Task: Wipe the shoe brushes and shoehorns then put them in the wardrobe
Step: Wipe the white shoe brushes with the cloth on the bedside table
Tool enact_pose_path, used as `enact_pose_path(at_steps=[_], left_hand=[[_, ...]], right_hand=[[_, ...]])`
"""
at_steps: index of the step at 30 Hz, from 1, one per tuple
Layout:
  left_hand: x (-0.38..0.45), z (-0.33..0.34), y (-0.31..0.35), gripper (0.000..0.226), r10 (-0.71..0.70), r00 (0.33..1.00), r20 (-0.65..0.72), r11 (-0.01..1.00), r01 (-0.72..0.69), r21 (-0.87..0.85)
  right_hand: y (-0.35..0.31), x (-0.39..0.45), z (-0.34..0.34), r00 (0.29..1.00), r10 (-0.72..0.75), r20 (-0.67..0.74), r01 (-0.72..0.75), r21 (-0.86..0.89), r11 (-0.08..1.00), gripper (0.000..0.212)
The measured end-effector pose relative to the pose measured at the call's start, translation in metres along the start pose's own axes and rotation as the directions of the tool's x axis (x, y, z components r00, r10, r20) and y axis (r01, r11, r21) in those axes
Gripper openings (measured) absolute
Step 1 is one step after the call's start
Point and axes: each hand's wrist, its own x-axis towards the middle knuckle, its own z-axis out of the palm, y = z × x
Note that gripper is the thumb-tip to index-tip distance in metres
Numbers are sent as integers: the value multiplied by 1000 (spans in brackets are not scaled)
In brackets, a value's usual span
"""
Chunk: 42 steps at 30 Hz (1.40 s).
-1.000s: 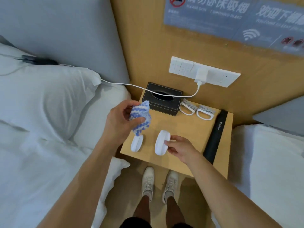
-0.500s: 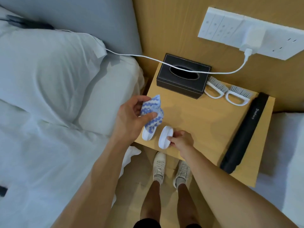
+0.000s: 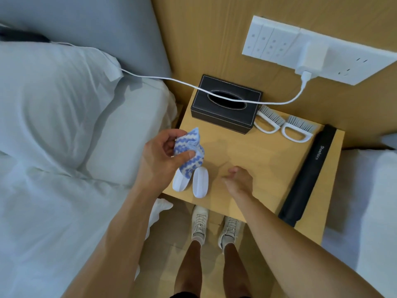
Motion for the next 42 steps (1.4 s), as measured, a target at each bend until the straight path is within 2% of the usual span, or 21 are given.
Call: enact_pose_path(at_steps=[5, 8, 10, 12, 17, 23, 26, 29, 32, 34, 36, 39, 42], left_hand=[[9, 17, 4, 34, -29, 999, 24, 998, 30, -50], [13, 29, 4, 35, -37, 999, 38, 998, 39, -53], [13, 36, 5, 37, -46, 998, 41, 997, 48, -62], [11, 41, 7, 38, -43, 998, 47, 996, 47, -78], [2, 54, 6, 38, -95, 994, 53, 977, 103, -185], [-9, 59, 6, 41, -121, 992, 43, 979, 127, -158], [-15, 59, 10, 40, -113, 993, 44, 983, 118, -144], [-18, 59, 17, 42, -121, 992, 48, 979, 127, -162], [-20, 60, 30, 42, -104, 993, 57, 980, 112, -163], [-22, 61, 44, 38, -67, 996, 65, 985, 76, -154], [-23, 62, 61, 34, -20, 996, 83, 991, 31, -134], [-27, 59, 90, 35, 58, 989, 139, 994, -44, -103], [-35, 55, 124, 42, 171, 967, 191, 984, -159, -74]], right_hand=[[7, 33, -76, 954, -122, -275, 75, -176, 982, 31], [8, 57, -122, 869, -255, -424, 137, -289, 947, 42], [8, 73, -149, 805, -368, -465, 176, -405, 897, 50], [9, 89, -172, 785, -435, -441, 181, -508, 842, 58], [12, 121, -194, 845, -468, -259, 196, -665, 721, 67], [7, 142, -193, 865, -460, -200, 165, -752, 638, 45], [7, 143, -191, 893, -395, -215, 143, -698, 702, 36], [6, 131, -195, 917, -301, -261, 102, -576, 811, 41], [6, 104, -207, 924, -241, -299, 129, -349, 928, 40], [6, 79, -220, 933, -220, -284, 180, -160, 970, 37], [6, 51, -235, 953, -221, -209, 221, -25, 975, 40], [3, 3, -252, 970, -245, -13, 243, 173, 955, 40], [-4, -53, -265, 922, -365, 127, 310, 322, 895, 40]])
